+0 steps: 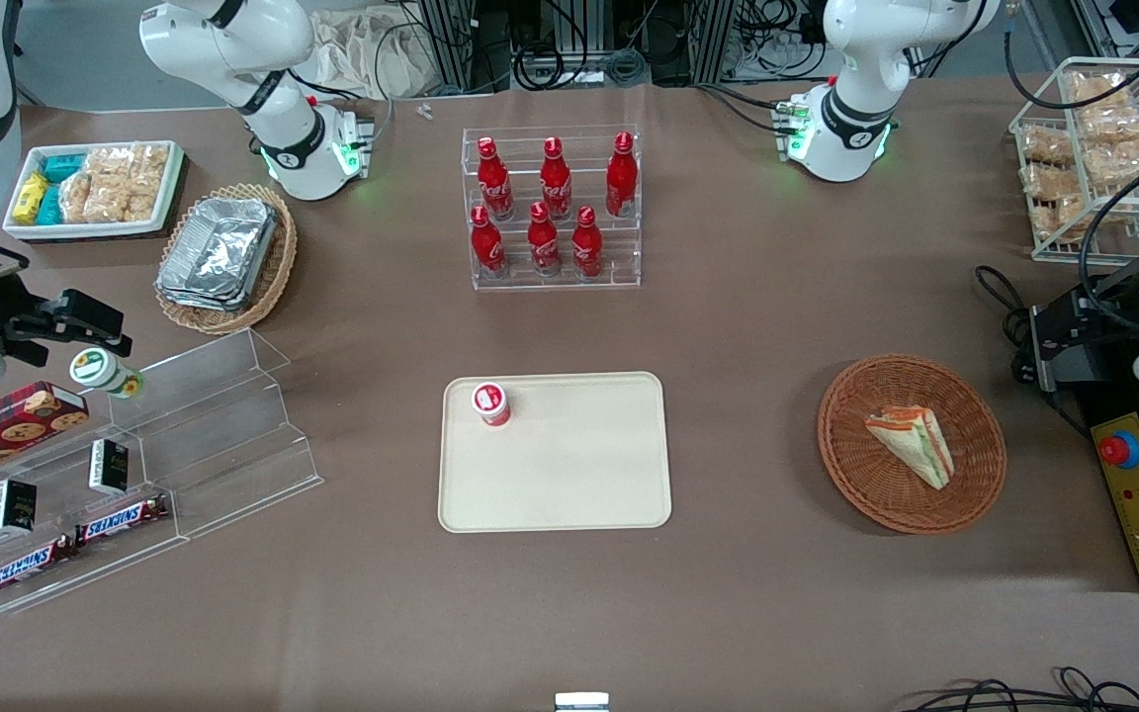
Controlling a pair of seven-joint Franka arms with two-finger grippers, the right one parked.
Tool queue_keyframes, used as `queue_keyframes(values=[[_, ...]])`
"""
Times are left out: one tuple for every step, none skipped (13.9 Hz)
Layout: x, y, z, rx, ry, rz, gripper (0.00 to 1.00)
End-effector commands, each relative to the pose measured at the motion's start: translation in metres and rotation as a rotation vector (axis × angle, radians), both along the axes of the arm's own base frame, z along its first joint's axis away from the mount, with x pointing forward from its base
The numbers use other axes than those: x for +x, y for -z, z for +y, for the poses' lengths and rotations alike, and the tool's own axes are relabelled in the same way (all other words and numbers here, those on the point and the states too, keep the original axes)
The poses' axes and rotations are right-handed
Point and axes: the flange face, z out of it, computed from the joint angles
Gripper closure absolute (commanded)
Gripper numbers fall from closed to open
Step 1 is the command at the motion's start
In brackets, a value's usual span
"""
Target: Place sandwich from basket to tray
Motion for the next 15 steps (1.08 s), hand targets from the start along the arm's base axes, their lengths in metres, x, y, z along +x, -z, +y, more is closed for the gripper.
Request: queue_keyframes(values=[[0.002, -0.006, -0.002, -0.002, -0.011, -0.014, 0.00], [0.002, -0.006, -0.002, 0.000, -0.011, -0.015, 0.00], [0.002, -0.006, -0.002, -0.002, -0.011, -0.014, 0.00], [0.002, -0.006, -0.002, 0.000, -0.011, -0.015, 0.00], [0.002, -0.003, -0.001, -0.001, -0.013, -0.010, 0.00], [0.001, -0.001, -0.001, 0.000, -0.013, 0.002, 0.00], [-0.001, 0.003, -0.001, -0.001, -0.013, 0.015, 0.00], [-0.004, 0.009, -0.003, -0.006, -0.012, 0.030, 0.00], [-0.008, 0.012, -0.005, -0.014, -0.013, 0.033, 0.00], [-0.013, 0.019, -0.006, -0.013, -0.013, 0.045, 0.00], [-0.019, 0.022, -0.009, -0.010, -0.021, 0.024, 0.00], [-0.025, 0.032, -0.010, -0.006, -0.032, 0.005, 0.00], [-0.027, 0.044, -0.007, -0.011, -0.053, 0.005, 0.00], [-0.026, 0.054, -0.003, -0.035, -0.102, 0.024, 0.00], [-0.024, 0.063, -0.002, -0.059, -0.184, 0.043, 0.00]])
